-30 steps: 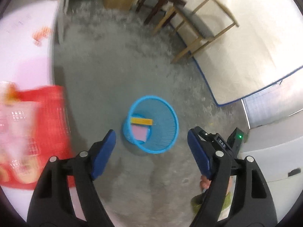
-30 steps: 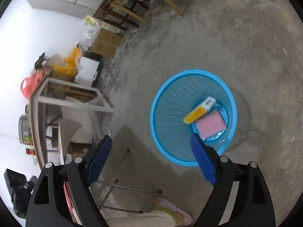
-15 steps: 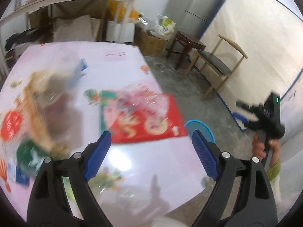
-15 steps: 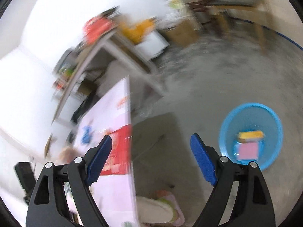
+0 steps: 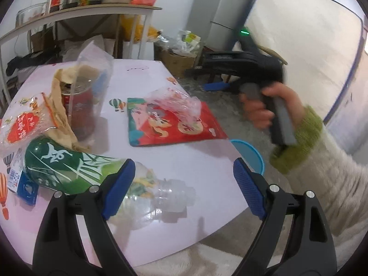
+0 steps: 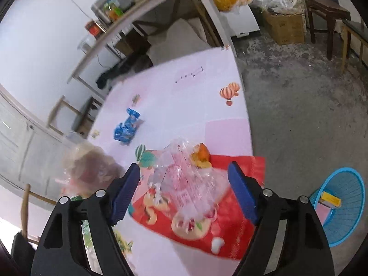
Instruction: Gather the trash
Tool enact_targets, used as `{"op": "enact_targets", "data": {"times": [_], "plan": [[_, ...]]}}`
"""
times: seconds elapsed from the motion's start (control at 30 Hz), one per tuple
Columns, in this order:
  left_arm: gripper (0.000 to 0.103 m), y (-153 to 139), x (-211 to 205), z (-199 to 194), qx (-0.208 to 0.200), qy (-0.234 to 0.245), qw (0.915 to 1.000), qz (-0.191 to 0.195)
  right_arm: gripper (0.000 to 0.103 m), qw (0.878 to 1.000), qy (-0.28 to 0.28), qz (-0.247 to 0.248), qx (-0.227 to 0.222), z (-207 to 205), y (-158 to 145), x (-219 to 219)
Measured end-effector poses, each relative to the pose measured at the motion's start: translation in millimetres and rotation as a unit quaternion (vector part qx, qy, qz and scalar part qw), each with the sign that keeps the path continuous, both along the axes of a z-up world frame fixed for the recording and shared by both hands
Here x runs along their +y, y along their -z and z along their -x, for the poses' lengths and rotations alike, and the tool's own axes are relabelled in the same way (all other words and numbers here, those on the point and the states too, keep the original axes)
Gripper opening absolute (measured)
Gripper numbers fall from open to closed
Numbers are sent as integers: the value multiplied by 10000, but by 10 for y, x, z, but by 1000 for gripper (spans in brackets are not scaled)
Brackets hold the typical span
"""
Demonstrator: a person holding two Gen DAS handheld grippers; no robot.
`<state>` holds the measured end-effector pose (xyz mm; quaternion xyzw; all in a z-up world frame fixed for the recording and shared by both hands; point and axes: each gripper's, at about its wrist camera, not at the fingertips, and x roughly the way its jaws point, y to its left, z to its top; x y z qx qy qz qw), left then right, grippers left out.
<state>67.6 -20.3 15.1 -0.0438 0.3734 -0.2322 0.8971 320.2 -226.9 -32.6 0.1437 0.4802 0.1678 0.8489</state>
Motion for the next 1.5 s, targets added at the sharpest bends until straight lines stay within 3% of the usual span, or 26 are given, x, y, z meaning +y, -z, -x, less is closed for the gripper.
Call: {"op": "enact_targets", "data": {"times": [0.07,0.4,0.57,0.8,0.93,1.07,1.17,1.27,1.5], "plan": [[79,18,-3,27,-15,93,9999,50,75,9996,-12,264,69,-47,89,93],[65,55,197,-17,112,183,9988,445,30,9960,-141,136,875,23,486,198],[57,32,257,-76,156,151,9979,609,21,9956,-40,6,941,144,509,179],[51,-10,301,-88,104,126,9971,739,18,9929,-31,-605,1023,376,491,112],[48,-9,279,-85,143,148,9969,764,17,9949,-270,-375,893,539,439,184],[44,-11,239,-60,212,208,9963,813,18,9962,-604,245,574,764,336,310],[43,-25,153,-7,200,338,9962,776,18,9953,-745,212,583,919,336,282],[43,-18,23,84,198,593,9959,652,18,9935,-868,171,720,1110,412,229],[43,120,-334,364,192,1079,9939,-74,20,9905,-1045,-7,892,1543,534,145]]}}
